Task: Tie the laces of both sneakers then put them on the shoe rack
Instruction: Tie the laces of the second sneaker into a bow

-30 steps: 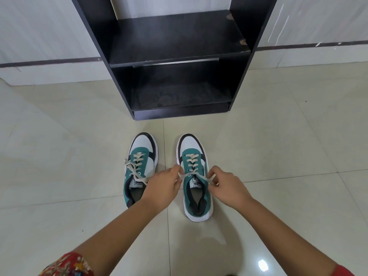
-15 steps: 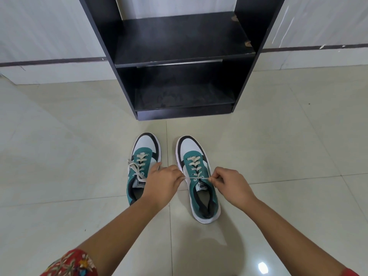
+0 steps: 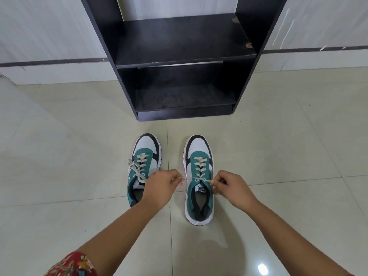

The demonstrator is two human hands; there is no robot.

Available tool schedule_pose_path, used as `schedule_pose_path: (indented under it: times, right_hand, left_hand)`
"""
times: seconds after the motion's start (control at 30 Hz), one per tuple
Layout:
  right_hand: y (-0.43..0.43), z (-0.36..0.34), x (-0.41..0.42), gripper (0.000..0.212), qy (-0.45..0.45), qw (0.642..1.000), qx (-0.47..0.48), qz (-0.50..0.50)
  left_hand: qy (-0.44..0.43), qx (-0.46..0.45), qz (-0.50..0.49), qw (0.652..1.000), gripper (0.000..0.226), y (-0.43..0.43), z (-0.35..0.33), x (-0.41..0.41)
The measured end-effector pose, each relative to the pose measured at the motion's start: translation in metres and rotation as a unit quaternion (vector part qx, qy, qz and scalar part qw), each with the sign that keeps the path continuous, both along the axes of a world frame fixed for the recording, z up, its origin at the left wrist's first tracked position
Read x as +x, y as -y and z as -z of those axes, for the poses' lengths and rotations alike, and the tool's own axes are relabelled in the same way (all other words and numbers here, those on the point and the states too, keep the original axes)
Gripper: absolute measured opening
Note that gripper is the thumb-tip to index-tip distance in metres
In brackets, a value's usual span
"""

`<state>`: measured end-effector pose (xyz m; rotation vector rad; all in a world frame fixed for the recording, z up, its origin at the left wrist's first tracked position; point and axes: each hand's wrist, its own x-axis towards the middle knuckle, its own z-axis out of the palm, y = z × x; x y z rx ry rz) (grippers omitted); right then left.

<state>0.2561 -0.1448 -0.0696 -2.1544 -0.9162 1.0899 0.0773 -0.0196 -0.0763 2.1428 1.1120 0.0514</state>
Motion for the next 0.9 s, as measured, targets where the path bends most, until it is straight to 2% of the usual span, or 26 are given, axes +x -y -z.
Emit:
schedule_pose_path:
  times: [0.13,0.23,0.3,0.43,0.57,0.73,0.9]
  right_hand:
    - [-0.003,0.001,0.0,0.019,-0.01,1.0,0.008,-0.004]
    - [-0.004,-0.003,0.0,0.024,-0.041,0.998,0.042,0.0]
    - [-0.005,-0.005,-0.002,0.029,-0.064,0.994,0.083,0.019]
    - [-0.015,-0.015,-0.012,0.031,-0.165,0.971,0.152,0.086]
    - [-0.021,-0.028,-0.018,0.029,-0.246,0.942,0.201,0.104]
    - [-0.025,-0.027,-0.019,0.025,-0.273,0.932,0.209,0.109]
    - [-0.026,-0.024,-0.022,0.025,-0.271,0.936,0.209,0.078]
  left_hand:
    - [0.015,-0.043,-0.024,0.999,0.018,-0.002,0.0,-0.002]
    - [0.098,-0.144,-0.061,0.983,0.018,-0.002,-0.003,-0.001]
    - [0.155,-0.231,-0.096,0.956,0.023,0.0,-0.009,0.002]
    - [0.249,-0.382,-0.169,0.874,0.032,0.002,-0.022,0.01]
    - [0.298,-0.379,-0.17,0.86,0.035,0.001,-0.035,0.017]
    - [0.309,-0.318,-0.133,0.886,0.028,0.004,-0.045,0.023]
    - [0.321,-0.31,-0.068,0.892,0.037,0.008,-0.043,0.024]
